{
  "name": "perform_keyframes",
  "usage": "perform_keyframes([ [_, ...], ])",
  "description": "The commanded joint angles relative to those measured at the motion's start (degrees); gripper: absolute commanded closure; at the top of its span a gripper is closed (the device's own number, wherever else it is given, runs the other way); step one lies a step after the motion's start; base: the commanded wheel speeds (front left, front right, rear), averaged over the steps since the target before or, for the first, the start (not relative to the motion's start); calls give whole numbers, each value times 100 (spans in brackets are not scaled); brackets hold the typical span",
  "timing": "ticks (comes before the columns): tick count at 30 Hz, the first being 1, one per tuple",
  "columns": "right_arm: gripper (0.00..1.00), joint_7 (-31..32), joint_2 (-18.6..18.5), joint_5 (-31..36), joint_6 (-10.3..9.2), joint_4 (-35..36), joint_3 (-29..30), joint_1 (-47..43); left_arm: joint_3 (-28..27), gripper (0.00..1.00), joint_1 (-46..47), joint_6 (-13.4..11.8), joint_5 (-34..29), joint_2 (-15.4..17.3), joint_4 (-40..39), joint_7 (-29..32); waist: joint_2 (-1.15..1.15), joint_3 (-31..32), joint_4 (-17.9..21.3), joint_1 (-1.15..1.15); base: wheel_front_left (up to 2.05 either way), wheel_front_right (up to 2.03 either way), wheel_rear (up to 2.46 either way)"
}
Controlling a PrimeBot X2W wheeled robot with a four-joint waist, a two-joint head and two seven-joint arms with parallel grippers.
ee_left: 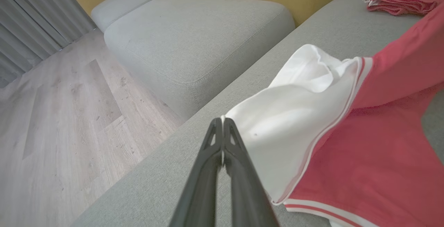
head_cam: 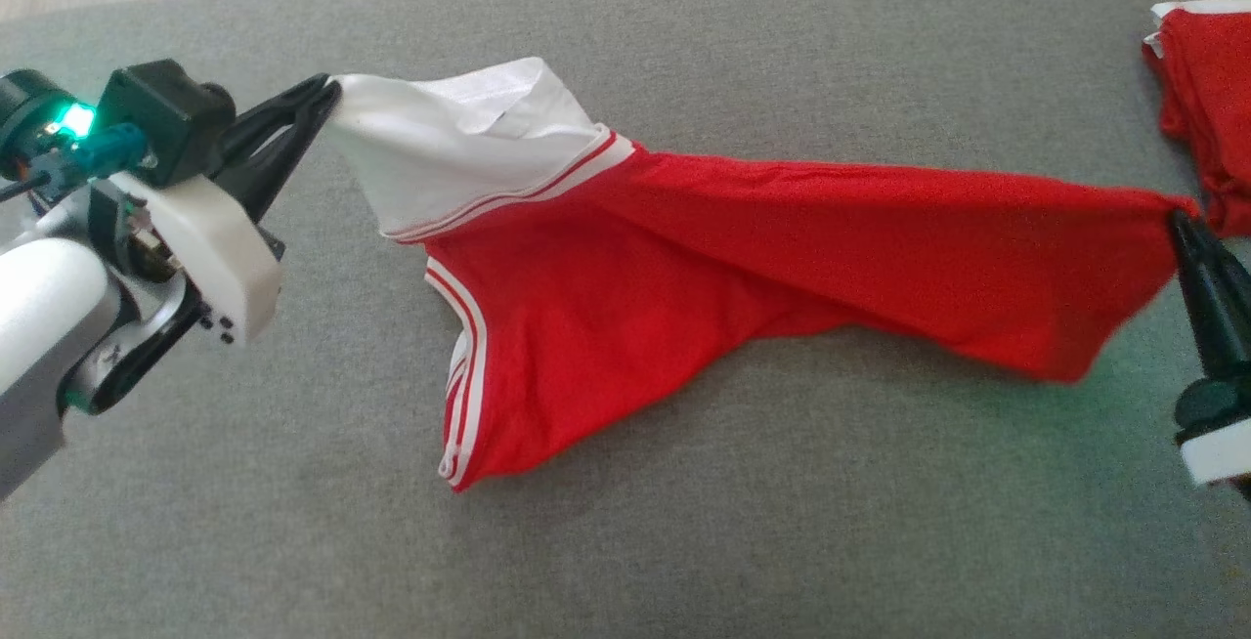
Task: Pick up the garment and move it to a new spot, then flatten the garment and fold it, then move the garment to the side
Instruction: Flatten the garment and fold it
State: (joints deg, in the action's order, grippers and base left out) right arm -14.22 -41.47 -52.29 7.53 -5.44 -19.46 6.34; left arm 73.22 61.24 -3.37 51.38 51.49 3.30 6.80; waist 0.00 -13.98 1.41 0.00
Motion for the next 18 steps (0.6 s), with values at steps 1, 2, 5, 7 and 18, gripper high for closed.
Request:
perform_keyframes([
  [1, 100, -74, -155, 130, -4, 346, -78, -309, -387, 100, 277, -15, 34, 151, -41, -52, 0, -34, -15, 0, 0, 0, 0],
  [2, 100, -75, -162, 186, -4, 443, -182, -452, -377, 100, 264, -1, 42, 137, -45, -50, 0, -55, -26, 0, 0, 0, 0],
  [5, 100, -30, -162, 318, -4, 544, -491, -712, -352, 100, 230, 20, 59, 115, -40, -24, 0, -101, -55, 0, 0, 0, 0],
  [7, 100, 51, -79, 426, -4, 545, -840, -868, -338, 100, 199, 25, 69, 109, -25, -22, 0, -142, -67, 0, 0, 0, 0],
  [18, 0, 20, 512, 31, -4, 14, -1364, -857, -292, 100, 91, 54, 101, 124, 61, -36, 0, -110, -34, 0, 0, 0, 0],
])
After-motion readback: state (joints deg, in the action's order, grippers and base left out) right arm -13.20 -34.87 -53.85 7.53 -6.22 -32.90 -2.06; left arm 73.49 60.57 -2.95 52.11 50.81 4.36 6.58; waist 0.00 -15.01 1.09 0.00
